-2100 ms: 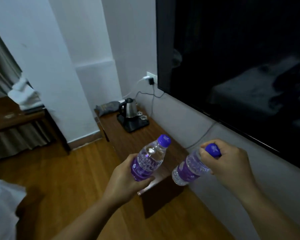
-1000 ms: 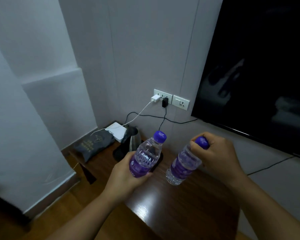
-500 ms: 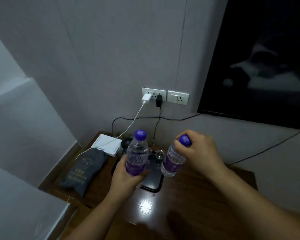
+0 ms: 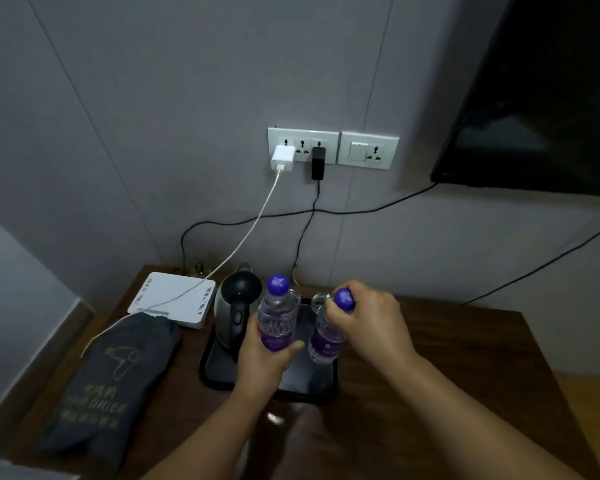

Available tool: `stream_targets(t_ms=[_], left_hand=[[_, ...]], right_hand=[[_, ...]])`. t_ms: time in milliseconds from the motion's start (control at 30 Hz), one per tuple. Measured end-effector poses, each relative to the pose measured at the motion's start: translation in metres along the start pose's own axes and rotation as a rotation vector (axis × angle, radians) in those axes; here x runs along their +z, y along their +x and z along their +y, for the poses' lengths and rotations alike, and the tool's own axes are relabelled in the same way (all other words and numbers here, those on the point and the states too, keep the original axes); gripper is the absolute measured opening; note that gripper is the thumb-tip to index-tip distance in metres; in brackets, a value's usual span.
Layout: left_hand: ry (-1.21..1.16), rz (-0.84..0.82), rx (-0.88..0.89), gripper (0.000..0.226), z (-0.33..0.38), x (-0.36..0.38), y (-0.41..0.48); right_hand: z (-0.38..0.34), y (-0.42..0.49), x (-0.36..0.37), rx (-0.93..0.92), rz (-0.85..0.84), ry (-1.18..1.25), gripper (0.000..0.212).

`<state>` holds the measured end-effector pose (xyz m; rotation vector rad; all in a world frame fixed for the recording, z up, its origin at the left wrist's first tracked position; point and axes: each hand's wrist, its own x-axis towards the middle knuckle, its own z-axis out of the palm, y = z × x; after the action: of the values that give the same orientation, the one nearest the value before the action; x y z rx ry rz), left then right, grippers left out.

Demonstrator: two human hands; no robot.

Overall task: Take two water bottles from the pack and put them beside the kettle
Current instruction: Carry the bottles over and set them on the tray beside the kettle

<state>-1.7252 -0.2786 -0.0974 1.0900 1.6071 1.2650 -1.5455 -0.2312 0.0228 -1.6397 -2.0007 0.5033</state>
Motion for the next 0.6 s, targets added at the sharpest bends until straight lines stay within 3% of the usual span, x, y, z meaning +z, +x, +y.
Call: stream_targets(t_ms=[233, 600], left_hand=[[-0.007, 0.008, 0.095, 0.079, -0.119, 0.042, 0.059], [-0.088, 0.046, 0.226, 0.069, -0.184, 0.074, 0.108]], right_hand=[[0.075, 0.027, 0.112, -0.016, 0.037, -0.044, 0.03], [0.114, 0.054, 0.149, -0.066, 0.21, -0.01, 0.039]])
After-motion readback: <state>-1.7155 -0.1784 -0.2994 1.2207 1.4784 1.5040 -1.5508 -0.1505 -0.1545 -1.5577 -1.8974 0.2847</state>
